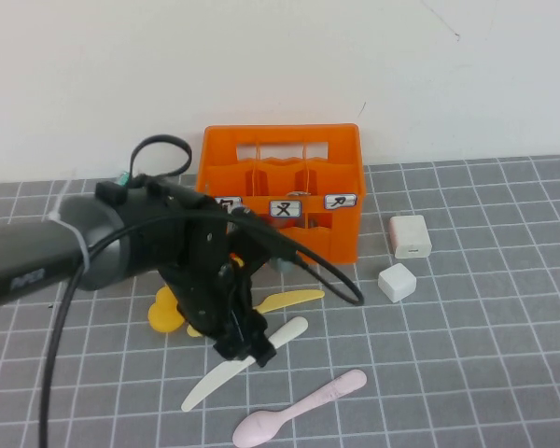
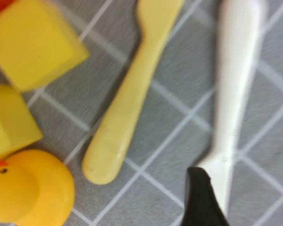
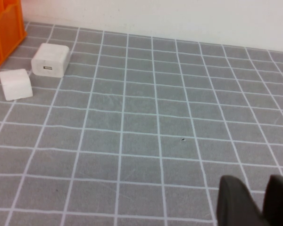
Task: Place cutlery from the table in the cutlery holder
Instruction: Pick up the knife
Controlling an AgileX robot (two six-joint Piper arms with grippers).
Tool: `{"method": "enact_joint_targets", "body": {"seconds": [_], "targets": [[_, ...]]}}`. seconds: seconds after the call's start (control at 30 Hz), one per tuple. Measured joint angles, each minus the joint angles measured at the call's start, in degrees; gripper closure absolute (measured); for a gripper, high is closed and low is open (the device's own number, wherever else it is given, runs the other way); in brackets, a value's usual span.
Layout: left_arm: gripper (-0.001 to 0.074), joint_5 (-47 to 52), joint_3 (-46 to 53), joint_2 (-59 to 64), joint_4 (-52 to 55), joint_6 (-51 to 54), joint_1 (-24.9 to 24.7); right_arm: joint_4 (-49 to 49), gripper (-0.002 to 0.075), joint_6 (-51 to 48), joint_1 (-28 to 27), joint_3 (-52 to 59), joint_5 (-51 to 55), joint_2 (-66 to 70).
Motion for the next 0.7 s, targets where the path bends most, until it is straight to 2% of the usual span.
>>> {"method": "enact_joint_targets", "body": {"seconds": [0.27, 0.57, 0.63, 0.7], "targets": [[0.0443, -2.84, 0.0, 7.32, -0.17, 1.68, 0.9, 0.0, 0.0581, 0.0, 0.0, 0.0, 0.0, 0.0], [0.0462, -3.98, -0.24, 8.32, -1.34, 2.13, 0.9, 0.0, 0.0581, 0.0, 0.0, 0.0, 0.0, 0.0], [0.0503, -4.2, -0.24, 8.32, -1.34, 2.13, 0.9, 0.0, 0.0581, 0.0, 0.0, 0.0, 0.0, 0.0], [0.0576, -4.51, -0.24, 8.32, -1.34, 2.3, 0.9, 0.0, 0.0581, 0.0, 0.0, 0.0, 0.0, 0.0]]}}
